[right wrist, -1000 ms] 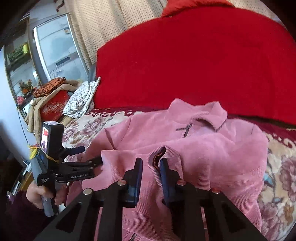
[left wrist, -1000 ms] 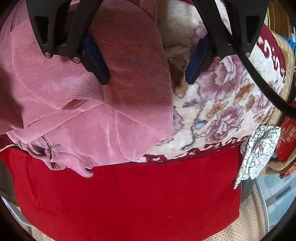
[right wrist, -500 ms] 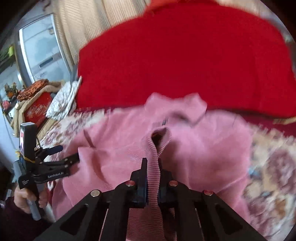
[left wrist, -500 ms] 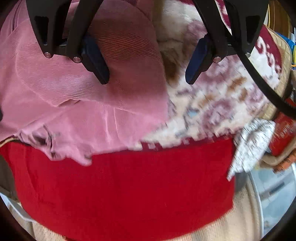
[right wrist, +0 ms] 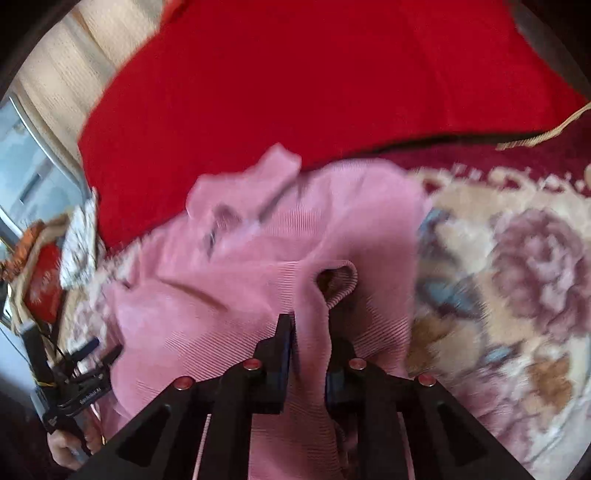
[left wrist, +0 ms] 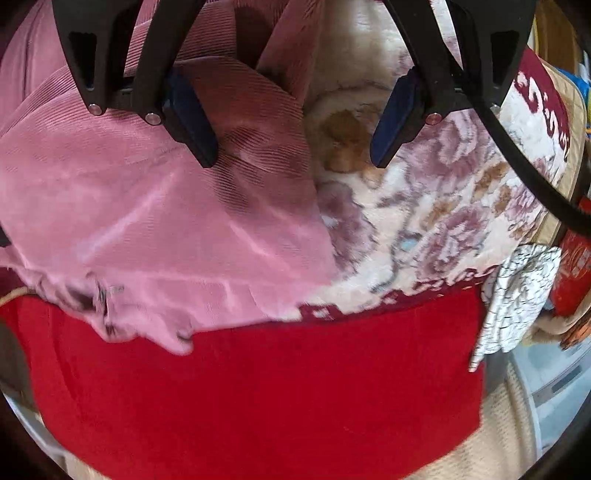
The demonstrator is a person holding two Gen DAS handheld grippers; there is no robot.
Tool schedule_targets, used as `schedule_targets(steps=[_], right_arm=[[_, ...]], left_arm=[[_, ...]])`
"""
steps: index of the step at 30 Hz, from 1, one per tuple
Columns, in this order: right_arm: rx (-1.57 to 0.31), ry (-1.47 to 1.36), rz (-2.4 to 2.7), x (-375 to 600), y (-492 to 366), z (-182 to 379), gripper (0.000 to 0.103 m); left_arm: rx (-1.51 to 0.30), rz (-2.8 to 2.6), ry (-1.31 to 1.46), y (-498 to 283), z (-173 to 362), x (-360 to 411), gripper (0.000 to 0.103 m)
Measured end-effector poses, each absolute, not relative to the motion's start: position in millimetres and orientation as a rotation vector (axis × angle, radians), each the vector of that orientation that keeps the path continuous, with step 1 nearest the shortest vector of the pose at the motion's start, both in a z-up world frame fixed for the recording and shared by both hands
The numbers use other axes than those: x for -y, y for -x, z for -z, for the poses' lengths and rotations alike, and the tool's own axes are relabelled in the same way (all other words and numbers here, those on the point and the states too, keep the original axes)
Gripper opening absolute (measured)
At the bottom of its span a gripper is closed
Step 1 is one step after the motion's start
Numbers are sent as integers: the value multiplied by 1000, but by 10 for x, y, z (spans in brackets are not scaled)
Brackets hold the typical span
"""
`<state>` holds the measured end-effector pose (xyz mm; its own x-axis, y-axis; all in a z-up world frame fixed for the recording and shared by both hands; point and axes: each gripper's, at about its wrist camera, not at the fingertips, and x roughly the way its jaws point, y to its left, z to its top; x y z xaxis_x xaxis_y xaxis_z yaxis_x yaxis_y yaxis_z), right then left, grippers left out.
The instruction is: Fold large clothes
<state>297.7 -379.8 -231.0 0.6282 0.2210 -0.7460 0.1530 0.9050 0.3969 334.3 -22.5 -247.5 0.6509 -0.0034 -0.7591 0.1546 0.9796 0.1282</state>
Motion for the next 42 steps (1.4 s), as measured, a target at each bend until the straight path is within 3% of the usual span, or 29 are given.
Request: schedule_targets(steps=[2,3,4,5,6,8,10,12,15,20,22,24,27,31,39,40,42], right_arm=[[-801,-497,-15,3928,-2833,2144,24],[-752,-506,-3,3982,-2747,2067,47],[-692,-500,17,4017,-2667,1978,81],[-628,-498,30,4033,-2582,1913,85],[-559,-492,31,4012,-2495,1843,85],[-566,-448,-21,3895,-2471,1778,74],[-612,-409,-62,3765,-2525,1833,44],[-741,-336,-68,3546,-2676,2024,38],[-998,-330,-105,3411,-2967,2500,38],[-922,-336,-129,3460,-2725,2312,41],[-914,-340,-144,3457,-2576,2233,60],[-874,-324,-183,3372,-2360,2110,63],[-812,-324,-210,3234,-1890,2021,79],[-796,-180,-239,2795,-1415,2022,79],[-960,79,-302,1850,-1184,2398,77],[-979,125,-277,1809,-1163,2488,77],[-992,186,-233,1846,-1113,2596,77]], left_arm=[[-813,98,-170,-3325,2368,171,85],[-785,96,-165,-3302,2314,157,85],[-759,86,-162,-3286,2271,156,85],[-741,78,-158,-3271,2245,148,85],[-729,72,-153,-3268,2229,143,85],[-734,62,-144,-3299,2221,147,85],[-789,44,-165,-3363,2335,158,85],[-868,42,-205,-3431,2514,199,85],[-901,58,-219,-3441,2638,229,85],[-857,91,-178,-3235,2454,69,85],[-827,94,-131,-3027,2378,-100,85],[-789,85,-95,-2780,2278,-305,85],[-748,64,-57,-2382,2257,-589,87],[-816,59,1,-1858,2504,-911,88],[-948,182,135,-1334,2883,-1011,88],[-949,199,126,-1314,2923,-969,86],[-944,219,94,-1319,2960,-905,60]])
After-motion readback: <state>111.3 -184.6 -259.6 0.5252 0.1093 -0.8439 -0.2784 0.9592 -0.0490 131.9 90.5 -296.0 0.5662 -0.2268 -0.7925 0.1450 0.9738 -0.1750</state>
